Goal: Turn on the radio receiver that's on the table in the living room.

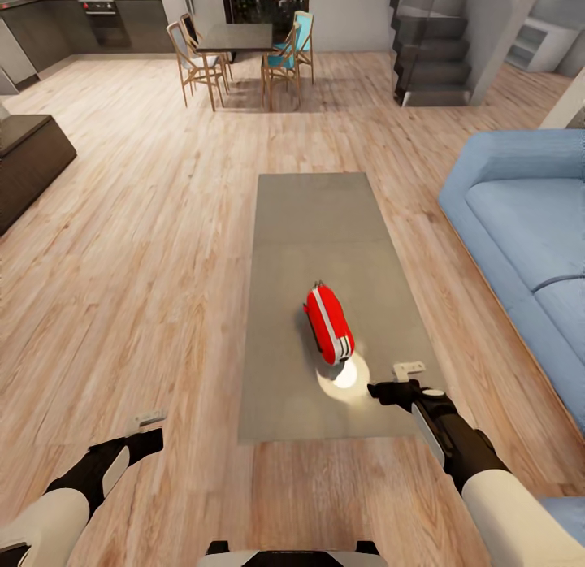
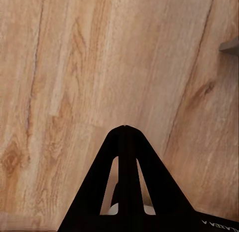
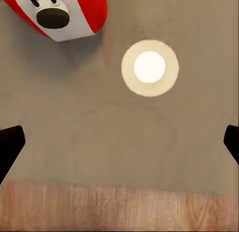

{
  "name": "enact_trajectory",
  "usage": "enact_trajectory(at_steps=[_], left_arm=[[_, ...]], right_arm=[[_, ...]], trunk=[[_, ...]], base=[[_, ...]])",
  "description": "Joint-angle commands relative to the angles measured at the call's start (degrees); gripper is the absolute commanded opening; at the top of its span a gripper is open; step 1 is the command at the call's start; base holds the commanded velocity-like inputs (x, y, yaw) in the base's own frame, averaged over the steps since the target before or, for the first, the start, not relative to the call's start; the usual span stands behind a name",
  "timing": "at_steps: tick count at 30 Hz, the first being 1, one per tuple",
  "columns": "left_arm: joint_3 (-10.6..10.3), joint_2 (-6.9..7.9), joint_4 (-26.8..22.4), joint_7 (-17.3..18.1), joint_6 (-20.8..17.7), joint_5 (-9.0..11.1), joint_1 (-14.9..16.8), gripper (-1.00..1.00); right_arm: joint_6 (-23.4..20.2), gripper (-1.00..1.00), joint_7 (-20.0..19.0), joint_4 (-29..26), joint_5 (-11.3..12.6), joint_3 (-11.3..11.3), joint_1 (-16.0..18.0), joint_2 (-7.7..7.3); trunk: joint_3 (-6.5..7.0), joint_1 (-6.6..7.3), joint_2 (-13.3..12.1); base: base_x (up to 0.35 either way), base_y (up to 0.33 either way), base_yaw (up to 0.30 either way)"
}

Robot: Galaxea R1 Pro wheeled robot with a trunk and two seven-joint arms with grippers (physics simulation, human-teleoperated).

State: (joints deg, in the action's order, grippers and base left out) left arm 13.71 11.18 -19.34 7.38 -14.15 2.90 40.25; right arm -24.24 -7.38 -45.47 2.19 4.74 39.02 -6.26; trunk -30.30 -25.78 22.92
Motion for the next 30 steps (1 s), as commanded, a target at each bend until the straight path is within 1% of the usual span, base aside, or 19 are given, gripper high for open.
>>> enact_trajectory(at_steps=[1,4,8,12,14,16,17,18,20,21,22,23,25,28,29,30], left_arm=[[0.0,0.0,0.0,0.0,0.0,0.0,0.0,-1.0],[0.0,0.01,0.02,0.0,0.0,0.0,0.0,-1.0],[0.0,0.0,0.0,0.0,0.0,0.0,0.0,-1.0],[-0.06,-0.12,0.09,-0.06,0.03,-0.05,0.0,-1.0],[-0.35,-0.13,1.11,-0.13,0.08,-0.67,0.0,-1.0],[-0.51,0.1,4.67,-0.16,0.45,-2.34,0.0,-1.0],[-0.55,0.25,7.39,-0.16,1.3,-3.68,0.0,-1.0],[-0.57,0.44,10.6,-0.2,3.05,-5.25,0.0,-1.0],[-0.6,1.25,17.58,-0.29,8.79,-8.29,0.0,-1.0],[-0.6,1.87,20.06,-0.31,11.73,-9.35,-0.07,-1.0],[-0.61,2.18,20.88,-0.32,12.88,-9.73,-0.18,-1.0],[-0.61,2.67,22.05,-0.33,14.53,-10.28,-0.78,-1.0],[-0.61,3.26,23.2,-0.34,16.58,-10.85,-3.12,-1.0],[-0.61,3.65,23.79,-0.3,17.77,-11.15,-6.24,-1.0],[-0.61,3.75,23.89,-0.28,18.42,-11.2,-7.82,-1.0],[-0.62,3.77,23.93,-0.28,19.16,-11.22,-8.72,-1.0]], right_arm=[[0.02,1.0,0.0,0.24,0.0,0.0,0.0,0.0],[0.69,1.0,-0.01,2.23,0.0,0.01,0.0,0.27],[3.47,1.0,0.0,5.7,-0.04,0.08,0.0,1.28],[4.42,1.0,0.0,8.78,-0.15,0.11,0.0,2.04],[5.71,1.0,-0.01,11.64,-0.12,0.1,0.0,2.2],[8.82,1.0,-0.01,15.94,-0.09,0.1,0.0,2.26],[10.9,1.0,0.0,18.69,-0.07,0.1,0.0,2.28],[13.18,1.0,0.0,21.8,-0.08,0.1,0.0,2.29],[18.13,1.0,0.0,28.27,-0.16,0.1,0.0,2.3],[20.56,1.0,0.0,31.29,-0.19,0.1,0.0,2.3],[21.67,1.0,0.0,32.7,-0.21,0.1,0.0,2.3],[23.5,1.0,0.0,35.32,-0.24,0.1,0.0,2.3],[25.61,1.0,0.0,39.92,-0.32,0.1,0.0,2.3],[26.88,1.0,0.0,45.26,-0.44,0.1,-0.11,2.31],[27.26,1.0,0.0,46.85,-0.44,0.1,-0.56,2.31],[27.41,1.0,0.0,47.46,-0.44,0.1,-1.21,2.31]], trunk=[[0.0,0.0,0.0],[0.0,0.0,0.0],[0.0,0.0,0.0],[0.0,0.0,0.0],[0.0,0.0,0.0],[0.0,0.0,0.0],[0.0,0.0,0.0],[0.0,0.0,0.0],[0.0,0.0,0.0],[0.0,0.0,0.0],[0.0,0.0,0.0],[0.0,0.0,0.0],[0.0,0.0,0.0],[0.0,0.0,0.0],[0.0,0.0,0.0],[0.0,0.0,0.0]], base=[[-0.328,0.0,0.0],[-0.332,0.0,0.0],[-0.333,0.0,0.0],[-0.181,0.0,0.0],[-0.054,0.0,0.0],[-0.022,0.0,0.0],[-0.011,0.0,0.0],[-0.007,0.0,0.0],[-0.004,0.0,0.0],[-0.002,0.0,0.0],[-0.001,0.0,0.0],[0.0,0.0,0.0],[0.0,0.0,0.0],[0.0,0.0,0.0],[0.0,0.0,0.0],[0.0,0.0,0.0]])
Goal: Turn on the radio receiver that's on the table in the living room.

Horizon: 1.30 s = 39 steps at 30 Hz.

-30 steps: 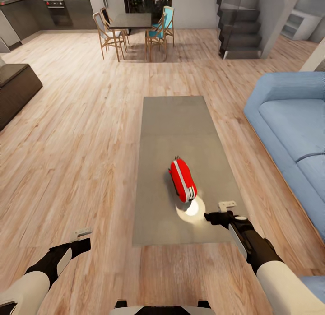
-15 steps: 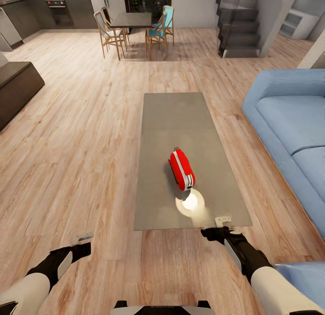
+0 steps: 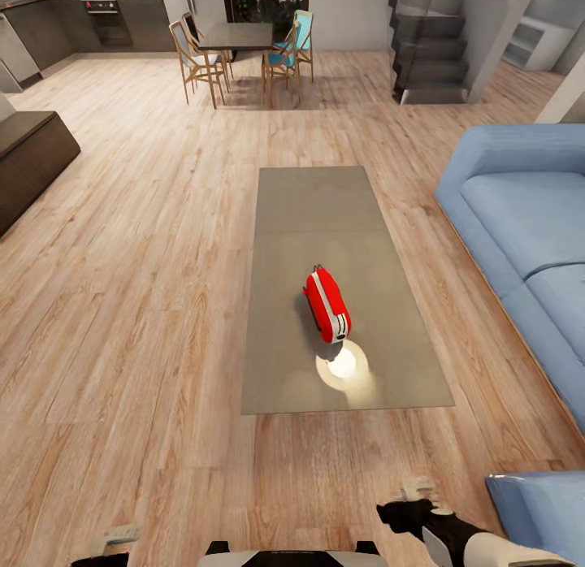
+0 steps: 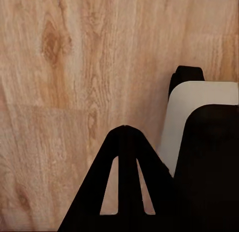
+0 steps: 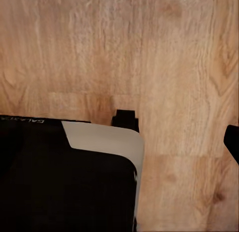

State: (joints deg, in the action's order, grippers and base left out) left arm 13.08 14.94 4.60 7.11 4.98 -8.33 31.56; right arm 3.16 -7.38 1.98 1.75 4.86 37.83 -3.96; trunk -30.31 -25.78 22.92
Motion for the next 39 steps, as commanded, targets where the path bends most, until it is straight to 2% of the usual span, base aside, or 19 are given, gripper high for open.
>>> enact_trajectory(at_steps=[1,4,7,10,14,15,18,19,20,22,27,39], left_arm=[[0.02,-0.02,0.02,0.0,0.82,0.0,-0.81,-1.0],[0.02,-0.23,0.06,0.06,2.55,0.0,-3.97,-1.0],[0.04,-0.61,0.06,0.09,2.63,0.05,-5.06,-1.0],[0.08,-1.66,0.08,0.03,2.41,0.06,-5.52,-1.0],[0.1,-4.67,0.13,0.08,2.29,0.06,-6.3,-1.0],[0.1,-6.38,0.12,0.09,2.3,0.06,-6.9,-1.0],[0.11,-9.59,0.11,0.1,2.31,0.06,-7.86,-1.0],[0.11,-10.05,0.12,0.1,2.31,0.06,-7.99,-1.0],[0.11,-11.14,0.12,0.13,2.31,0.06,-8.35,-1.0],[0.11,-11.9,0.12,0.16,2.31,0.06,-8.69,-1.0],[0.11,-12.73,0.1,0.18,2.31,0.06,-9.27,-1.0],[0.11,-12.84,0.06,0.19,2.4,0.06,-9.39,-1.0]], right_arm=[[0.08,1.0,0.0,0.4,0.03,-0.02,-0.82,0.0],[0.1,1.0,0.05,1.13,0.19,-0.02,-4.38,-0.06],[-0.06,1.0,0.02,1.27,0.19,-0.02,-6.21,-0.08],[-0.21,1.0,0.01,1.34,0.18,-0.02,-7.48,-0.08],[-0.25,1.0,0.0,1.37,0.18,-0.02,-8.76,-0.05],[-0.25,1.0,0.0,1.37,0.18,-0.02,-9.19,-0.03],[-0.27,1.0,0.0,1.41,0.18,-0.02,-9.79,0.0],[-0.26,1.0,0.0,1.42,0.18,-0.02,-9.85,0.0],[-0.26,1.0,0.0,1.52,0.18,-0.02,-9.95,0.0],[-0.26,1.0,0.0,1.66,0.18,-0.02,-10.02,0.0],[-0.26,1.0,0.0,1.79,0.18,-0.02,-10.13,0.0],[-0.26,1.0,0.0,1.8,0.18,-0.02,-10.15,0.0]], trunk=[[0.01,-0.01,0.0],[0.01,-0.01,0.0],[0.01,-0.01,0.0],[0.01,-0.01,0.0],[0.01,-0.01,0.0],[0.01,-0.01,0.0],[0.01,-0.01,0.0],[0.01,-0.01,0.0],[0.01,-0.01,0.0],[0.01,-0.01,0.0],[0.01,-0.01,0.0],[0.01,-0.01,0.0]], base=[[0.0,0.0,0.0],[0.0,0.0,0.0],[0.0,0.0,0.0],[0.0,0.0,0.0],[0.0,0.0,0.0],[0.0,0.0,0.0],[0.0,0.0,0.0],[0.0,0.0,0.0],[0.0,0.0,0.0],[0.0,0.0,0.0],[0.0,0.0,0.0],[0.0,0.0,0.0]])
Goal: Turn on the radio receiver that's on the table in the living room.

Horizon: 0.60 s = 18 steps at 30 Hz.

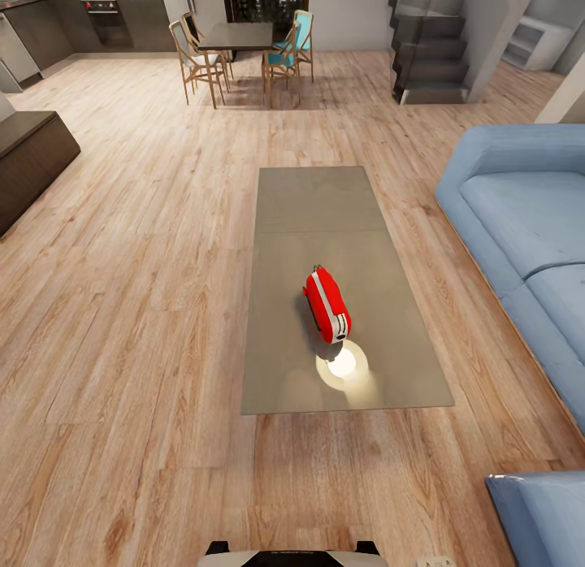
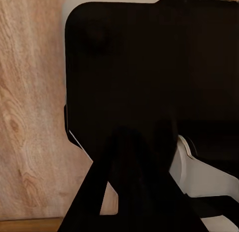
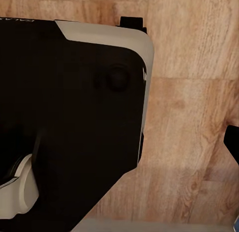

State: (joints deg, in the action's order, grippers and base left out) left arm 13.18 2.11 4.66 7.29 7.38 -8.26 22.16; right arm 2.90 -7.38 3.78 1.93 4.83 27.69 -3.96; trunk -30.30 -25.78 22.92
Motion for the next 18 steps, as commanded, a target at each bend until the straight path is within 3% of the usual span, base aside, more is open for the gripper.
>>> enact_trajectory(at_steps=[1,9,18], left_arm=[[-0.02,0.0,0.0,0.0,0.0,0.0,0.01,-1.0],[0.0,-0.07,0.0,0.07,0.04,0.09,-0.01,-1.0],[0.0,-2.0,0.0,0.01,0.09,0.17,-0.02,-1.0]], right_arm=[[0.0,1.0,0.0,0.0,0.0,0.0,0.0,0.0],[0.0,1.0,0.0,0.0,0.0,0.0,0.0,0.0],[0.0,1.0,0.0,0.08,0.0,0.0,0.0,0.0]], trunk=[[0.0,0.0,0.0],[0.0,0.0,0.0],[0.0,0.0,0.0]], base=[[0.0,0.0,0.0],[0.0,0.0,0.0],[0.0,0.0,0.0]])
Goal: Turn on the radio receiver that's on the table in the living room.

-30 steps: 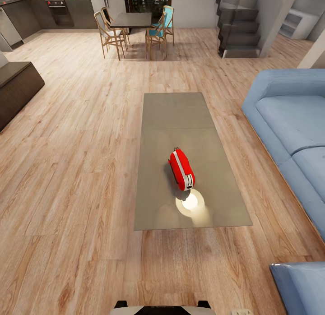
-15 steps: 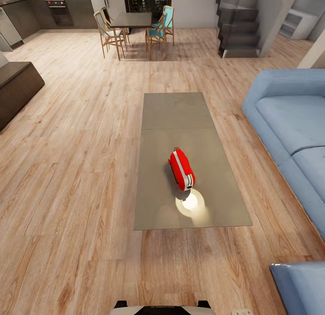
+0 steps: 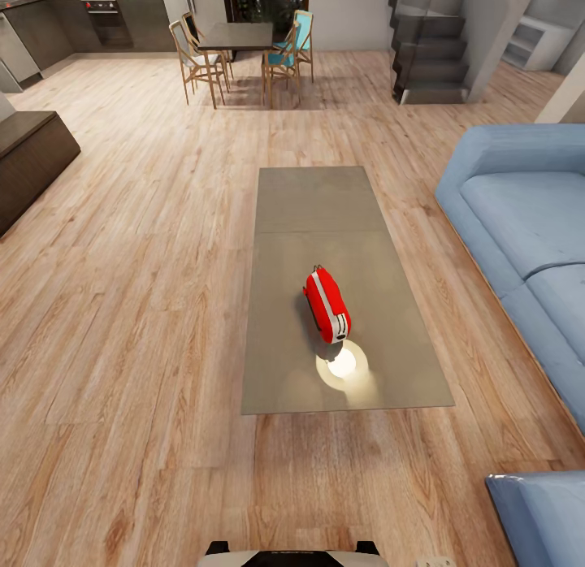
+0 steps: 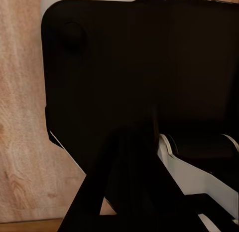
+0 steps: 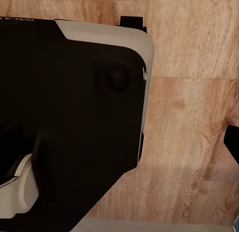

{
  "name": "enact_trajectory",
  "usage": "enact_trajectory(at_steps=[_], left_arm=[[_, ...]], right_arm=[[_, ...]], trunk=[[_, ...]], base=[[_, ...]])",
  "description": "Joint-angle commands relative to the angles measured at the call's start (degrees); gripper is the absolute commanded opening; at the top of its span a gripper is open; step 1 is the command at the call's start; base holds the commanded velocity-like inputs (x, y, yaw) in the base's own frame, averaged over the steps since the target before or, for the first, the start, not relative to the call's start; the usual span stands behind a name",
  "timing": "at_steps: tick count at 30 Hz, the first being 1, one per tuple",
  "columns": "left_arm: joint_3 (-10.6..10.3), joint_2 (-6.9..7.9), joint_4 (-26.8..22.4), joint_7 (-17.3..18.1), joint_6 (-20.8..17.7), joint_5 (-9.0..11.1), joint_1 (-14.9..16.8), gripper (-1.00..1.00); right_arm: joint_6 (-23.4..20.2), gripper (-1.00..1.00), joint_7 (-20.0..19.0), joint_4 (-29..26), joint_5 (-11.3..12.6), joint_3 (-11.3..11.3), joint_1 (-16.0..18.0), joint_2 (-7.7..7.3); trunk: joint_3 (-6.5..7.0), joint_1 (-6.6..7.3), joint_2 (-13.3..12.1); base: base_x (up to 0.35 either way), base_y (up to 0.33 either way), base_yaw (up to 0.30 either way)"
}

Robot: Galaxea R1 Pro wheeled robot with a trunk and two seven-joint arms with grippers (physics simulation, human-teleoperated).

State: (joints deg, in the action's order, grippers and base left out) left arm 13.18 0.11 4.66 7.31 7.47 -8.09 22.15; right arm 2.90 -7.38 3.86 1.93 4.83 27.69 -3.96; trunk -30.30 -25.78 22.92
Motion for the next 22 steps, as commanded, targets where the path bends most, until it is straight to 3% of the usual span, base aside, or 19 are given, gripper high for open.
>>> enact_trajectory(at_steps=[1,22], left_arm=[[0.0,-0.01,0.0,0.01,0.0,0.0,0.0,-1.0],[0.0,-0.81,0.0,0.08,0.0,0.0,0.0,-1.0]], right_arm=[[0.0,1.0,0.0,0.0,0.0,0.0,0.0,0.0],[0.0,1.0,0.0,0.0,0.0,0.0,0.0,0.0]], trunk=[[0.0,0.0,0.0],[0.0,0.0,0.0]], base=[[0.0,0.0,0.0],[0.0,0.0,0.0]])
